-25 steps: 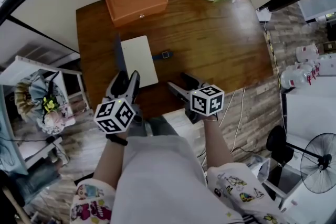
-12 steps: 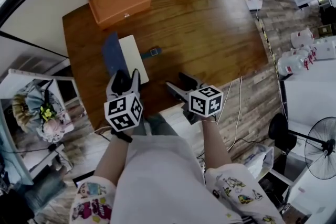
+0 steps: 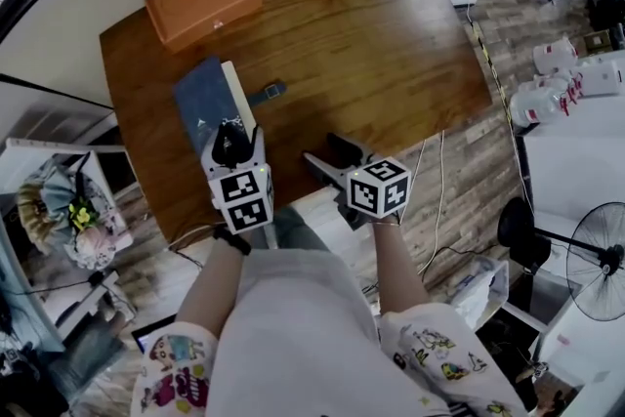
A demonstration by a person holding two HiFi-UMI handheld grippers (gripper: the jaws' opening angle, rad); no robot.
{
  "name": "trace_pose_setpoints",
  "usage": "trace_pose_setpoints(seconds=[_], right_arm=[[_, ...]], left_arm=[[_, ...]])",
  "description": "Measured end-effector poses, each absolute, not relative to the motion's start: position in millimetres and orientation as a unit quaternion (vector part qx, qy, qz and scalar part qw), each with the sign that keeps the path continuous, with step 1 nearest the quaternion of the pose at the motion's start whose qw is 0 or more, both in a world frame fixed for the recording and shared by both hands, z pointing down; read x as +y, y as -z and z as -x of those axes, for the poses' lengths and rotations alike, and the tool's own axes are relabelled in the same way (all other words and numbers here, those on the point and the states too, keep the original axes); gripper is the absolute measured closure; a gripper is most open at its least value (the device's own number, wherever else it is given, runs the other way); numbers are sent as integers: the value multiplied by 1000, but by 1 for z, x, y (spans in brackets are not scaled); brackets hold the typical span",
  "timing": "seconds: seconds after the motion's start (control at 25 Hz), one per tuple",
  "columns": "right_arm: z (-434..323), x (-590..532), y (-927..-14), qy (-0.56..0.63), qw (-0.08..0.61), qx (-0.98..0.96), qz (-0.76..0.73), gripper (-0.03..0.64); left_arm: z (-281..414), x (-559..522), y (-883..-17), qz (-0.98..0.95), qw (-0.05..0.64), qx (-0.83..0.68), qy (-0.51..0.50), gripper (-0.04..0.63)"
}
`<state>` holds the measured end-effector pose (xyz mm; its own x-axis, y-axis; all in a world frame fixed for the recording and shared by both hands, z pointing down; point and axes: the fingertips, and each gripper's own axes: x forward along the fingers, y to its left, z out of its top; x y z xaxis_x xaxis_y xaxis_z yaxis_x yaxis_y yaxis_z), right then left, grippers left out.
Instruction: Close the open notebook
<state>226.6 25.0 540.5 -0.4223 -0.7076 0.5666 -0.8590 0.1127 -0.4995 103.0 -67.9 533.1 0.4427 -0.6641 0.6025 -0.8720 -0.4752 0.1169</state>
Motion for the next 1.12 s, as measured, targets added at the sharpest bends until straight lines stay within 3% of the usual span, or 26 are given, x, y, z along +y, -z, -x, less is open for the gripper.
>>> trace_pose_setpoints(seconds=[0.6, 1.12], right_arm=[[-243, 31, -542, -414, 78, -728, -541, 313], [-245, 32, -536, -407, 82, -729, -545, 313]], left_arm=[[-126, -56, -566, -827, 127, -424, -346, 333], [-132, -49, -559, -846, 139, -394, -333, 333]])
